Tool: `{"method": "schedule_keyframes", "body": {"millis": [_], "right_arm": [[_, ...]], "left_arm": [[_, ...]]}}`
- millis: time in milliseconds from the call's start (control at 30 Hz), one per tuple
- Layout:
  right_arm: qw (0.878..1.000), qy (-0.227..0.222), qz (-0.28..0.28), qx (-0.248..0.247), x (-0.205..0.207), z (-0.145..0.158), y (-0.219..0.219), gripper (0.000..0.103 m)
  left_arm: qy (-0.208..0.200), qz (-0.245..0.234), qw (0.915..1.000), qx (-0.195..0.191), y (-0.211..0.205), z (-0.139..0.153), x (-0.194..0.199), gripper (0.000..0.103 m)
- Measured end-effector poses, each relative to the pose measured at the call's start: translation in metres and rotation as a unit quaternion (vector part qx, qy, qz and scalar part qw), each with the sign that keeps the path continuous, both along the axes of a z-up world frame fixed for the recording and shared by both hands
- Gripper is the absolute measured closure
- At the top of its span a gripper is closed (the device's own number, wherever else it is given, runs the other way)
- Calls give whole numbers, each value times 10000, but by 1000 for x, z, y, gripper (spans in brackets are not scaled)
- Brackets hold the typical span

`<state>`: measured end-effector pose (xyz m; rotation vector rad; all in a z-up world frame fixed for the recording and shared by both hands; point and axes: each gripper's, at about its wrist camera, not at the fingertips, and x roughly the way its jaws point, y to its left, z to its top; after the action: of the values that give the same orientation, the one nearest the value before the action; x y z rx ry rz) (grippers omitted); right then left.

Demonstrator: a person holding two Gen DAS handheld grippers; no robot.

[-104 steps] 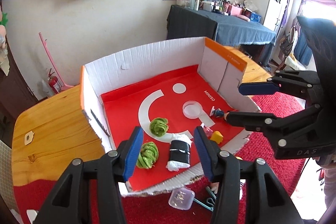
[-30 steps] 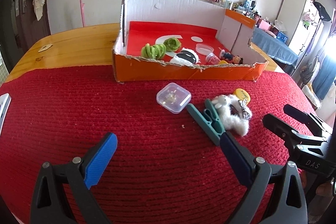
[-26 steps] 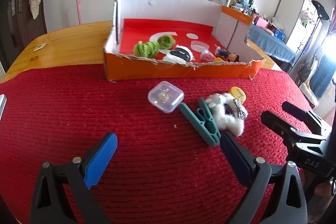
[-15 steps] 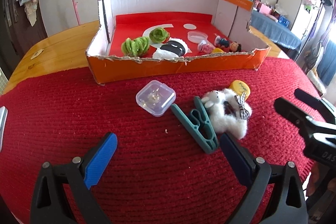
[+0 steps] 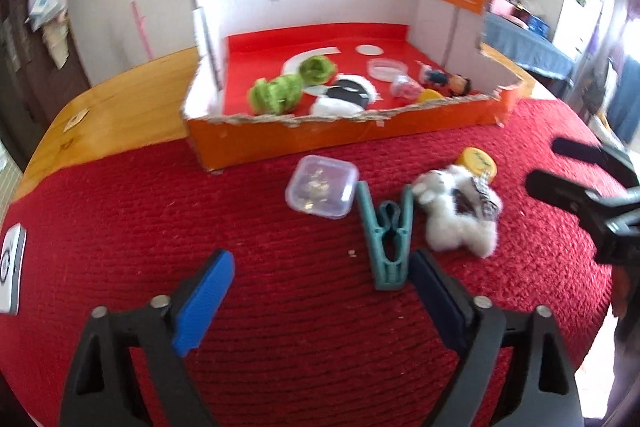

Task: Organize objects
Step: 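Close the left tool on the teal clothespin while the right tool grasps the yellow cap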

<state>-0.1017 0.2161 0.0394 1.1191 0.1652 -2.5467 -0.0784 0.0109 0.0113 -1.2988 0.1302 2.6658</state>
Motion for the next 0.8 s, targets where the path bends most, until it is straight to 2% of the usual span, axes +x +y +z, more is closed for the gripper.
{"method": "schedule_keyframes", "body": {"millis": [100,167,300,433,533,600,667,733,800], "right_arm": [[9988,-52,257,412,-11,-5,-6,10],[9977,-133,424,519,-15,-9,-9,13],[9951,-293,789,510,-19,-16,-18,20],[9930,-245,998,590,-21,-19,-28,27],[9922,-247,1088,547,-24,-19,-32,34],[9920,-283,1147,444,-25,-18,-34,46],[9915,-256,1198,428,-25,-18,-37,49],[9909,-229,1266,392,-24,-18,-39,55],[9905,-279,1326,234,-26,-17,-39,68]], "left_arm": [[54,-187,9998,-58,7,1,-1,22],[49,-295,9996,-21,9,2,-3,28],[78,-380,9992,55,11,3,-7,37],[90,-477,9987,129,12,4,-9,43],[109,-546,9983,181,12,4,-10,50],[127,-603,9978,232,13,4,-9,55],[129,-640,9974,292,13,4,-9,58],[133,-674,9971,333,13,5,-9,67],[108,-756,9962,422,14,5,-8,76]]}}
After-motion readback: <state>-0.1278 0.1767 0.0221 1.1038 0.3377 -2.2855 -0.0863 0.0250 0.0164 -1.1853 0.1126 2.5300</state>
